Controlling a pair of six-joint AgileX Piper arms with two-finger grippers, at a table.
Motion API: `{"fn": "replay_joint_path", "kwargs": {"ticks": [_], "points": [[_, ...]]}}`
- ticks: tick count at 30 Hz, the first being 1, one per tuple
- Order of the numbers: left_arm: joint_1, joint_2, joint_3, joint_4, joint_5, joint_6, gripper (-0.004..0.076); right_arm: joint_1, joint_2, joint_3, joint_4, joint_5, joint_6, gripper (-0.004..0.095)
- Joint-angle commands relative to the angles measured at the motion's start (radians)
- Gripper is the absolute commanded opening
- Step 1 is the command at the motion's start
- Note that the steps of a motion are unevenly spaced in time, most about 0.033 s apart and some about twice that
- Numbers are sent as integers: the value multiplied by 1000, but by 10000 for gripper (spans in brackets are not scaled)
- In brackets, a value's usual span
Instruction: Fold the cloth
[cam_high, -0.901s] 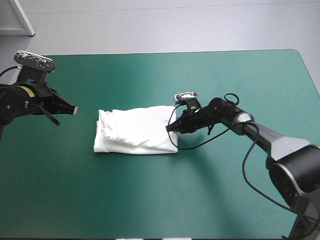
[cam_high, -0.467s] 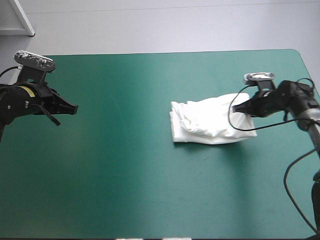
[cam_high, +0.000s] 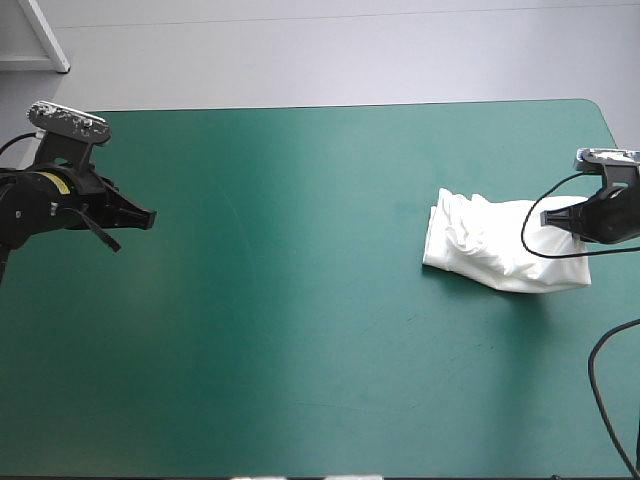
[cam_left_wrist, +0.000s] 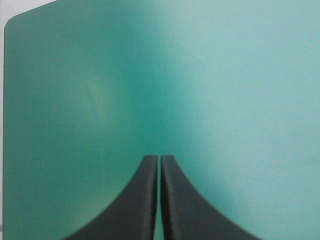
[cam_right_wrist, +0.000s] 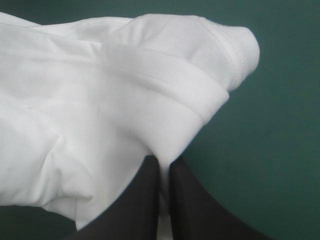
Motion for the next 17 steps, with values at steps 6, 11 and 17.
{"fn": "replay_joint_path", "kwargs": {"ticks": [6, 11, 17], "points": [[-1, -26, -24, 11, -80, -11, 19, -3, -121, -31, 41, -6, 9, 660], [-1, -85, -24, 44, -98, -36, 19, 9, -316, -34, 297, -2, -182, 699], [-1, -267, -22, 216, -94, -155, 19, 138, -652, -13, 236, -31, -269, 22]]}}
